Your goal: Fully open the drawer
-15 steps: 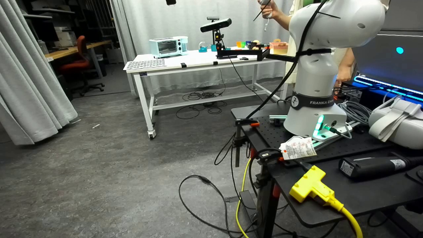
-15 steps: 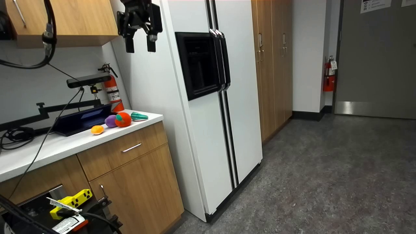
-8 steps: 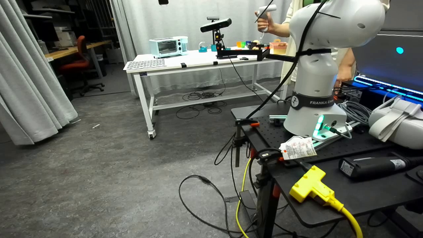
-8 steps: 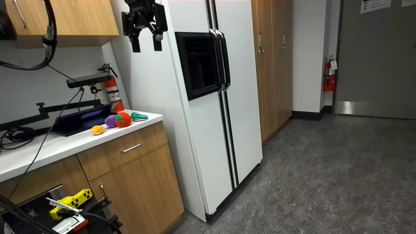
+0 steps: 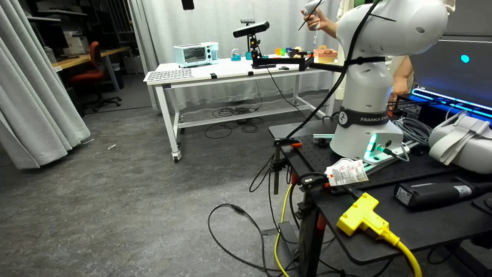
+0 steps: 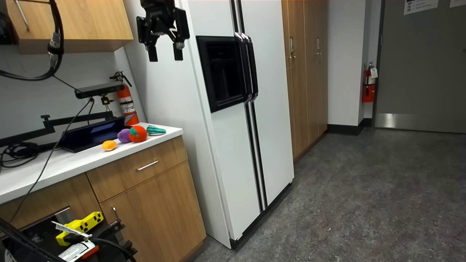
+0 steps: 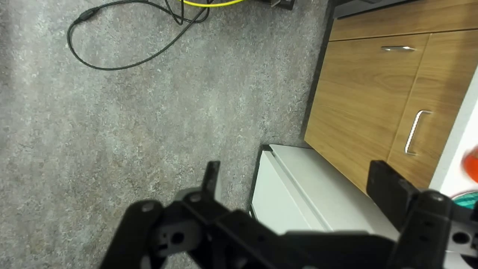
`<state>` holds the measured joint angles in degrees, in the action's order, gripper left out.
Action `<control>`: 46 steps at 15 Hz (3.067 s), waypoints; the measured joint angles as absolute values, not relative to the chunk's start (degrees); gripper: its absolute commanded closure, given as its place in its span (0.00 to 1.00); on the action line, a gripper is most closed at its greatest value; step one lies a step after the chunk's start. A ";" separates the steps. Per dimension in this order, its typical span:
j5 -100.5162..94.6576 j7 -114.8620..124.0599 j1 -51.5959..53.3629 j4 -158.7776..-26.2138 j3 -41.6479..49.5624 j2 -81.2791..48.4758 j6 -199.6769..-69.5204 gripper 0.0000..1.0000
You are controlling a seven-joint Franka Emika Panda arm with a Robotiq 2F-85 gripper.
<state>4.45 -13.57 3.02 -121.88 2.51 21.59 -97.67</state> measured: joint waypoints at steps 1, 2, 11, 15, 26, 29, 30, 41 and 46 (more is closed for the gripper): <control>4.45 -13.63 3.02 -121.88 2.51 21.57 -97.66 0.00; 4.46 -13.67 3.02 -121.88 2.51 21.56 -97.65 0.00; 3.93 -14.58 3.08 -124.23 2.07 17.43 -105.33 0.01; 5.25 -14.90 5.20 -131.09 -1.08 16.15 -112.73 0.00; 7.55 -16.57 9.91 -136.86 -4.69 16.10 -115.55 0.00; 7.42 -16.45 9.79 -136.95 -4.68 15.45 -116.52 0.00; 7.48 -16.45 9.78 -137.08 -4.67 14.64 -118.10 0.00; 22.60 -24.36 12.62 -136.89 -10.74 -3.44 -143.51 0.00; 28.11 -29.89 12.54 -134.39 -12.99 -7.14 -144.34 0.00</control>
